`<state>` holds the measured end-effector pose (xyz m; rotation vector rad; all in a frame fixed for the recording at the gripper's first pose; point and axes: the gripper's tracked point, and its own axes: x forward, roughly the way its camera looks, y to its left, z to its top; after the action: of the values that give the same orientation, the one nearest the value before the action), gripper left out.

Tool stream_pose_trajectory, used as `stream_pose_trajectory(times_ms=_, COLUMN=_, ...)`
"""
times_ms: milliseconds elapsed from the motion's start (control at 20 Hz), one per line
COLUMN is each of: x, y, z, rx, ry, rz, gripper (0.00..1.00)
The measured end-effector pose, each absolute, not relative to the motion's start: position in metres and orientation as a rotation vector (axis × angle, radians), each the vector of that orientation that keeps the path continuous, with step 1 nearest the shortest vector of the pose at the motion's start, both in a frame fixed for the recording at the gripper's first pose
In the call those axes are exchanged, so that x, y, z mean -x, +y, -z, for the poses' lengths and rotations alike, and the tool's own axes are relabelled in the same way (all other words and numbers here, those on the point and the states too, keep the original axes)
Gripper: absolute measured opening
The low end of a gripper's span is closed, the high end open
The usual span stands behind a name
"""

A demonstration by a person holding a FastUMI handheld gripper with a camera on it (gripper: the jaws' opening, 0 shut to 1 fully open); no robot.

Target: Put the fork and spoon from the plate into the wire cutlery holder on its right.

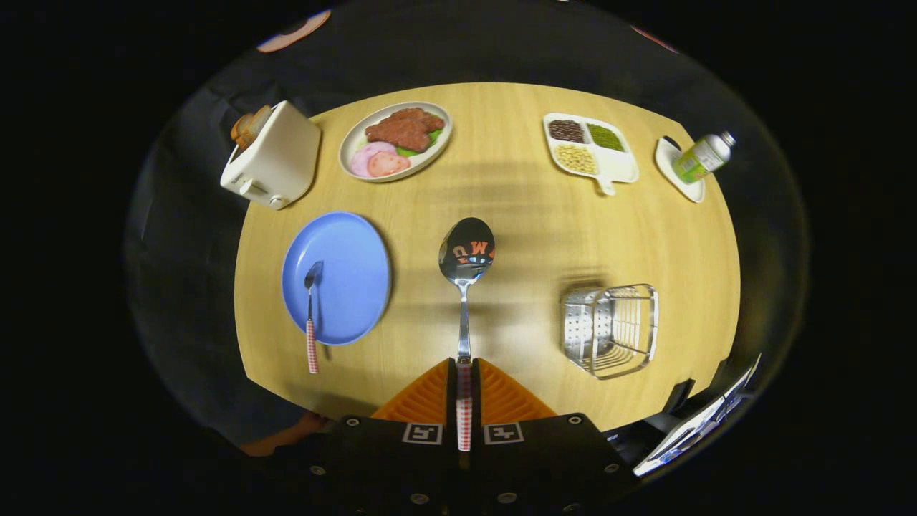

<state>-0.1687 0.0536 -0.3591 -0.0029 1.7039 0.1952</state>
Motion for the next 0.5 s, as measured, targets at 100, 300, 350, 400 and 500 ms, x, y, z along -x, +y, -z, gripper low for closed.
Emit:
stream_pose_trajectory(times_ms=100, x=0.168, y=0.027, z=0.355, rx=-0.002, ry=1.708, rz=-0.156, gripper=0.07)
stream_pose_trajectory(times_ms=300, x=0.174, y=-0.01, z=0.348, rx=-0.002, ry=1.729, rz=-0.134, gripper=0.07)
stream_pose_trajectory(times_ms=350, x=0.177, y=-0.017, z=0.347, rx=-0.001, ry=1.734, rz=-0.138, gripper=0.07)
stream_pose_trajectory(times_ms=400, x=0.179, y=-0.022, z=0.344, rx=-0.005, ry=1.74, rz=-0.144, gripper=0.07)
stream_pose_trajectory(times_ms=500, x=0.185, y=-0.031, z=0.344, rx=-0.013, ry=1.761, rz=-0.153, gripper=0.07)
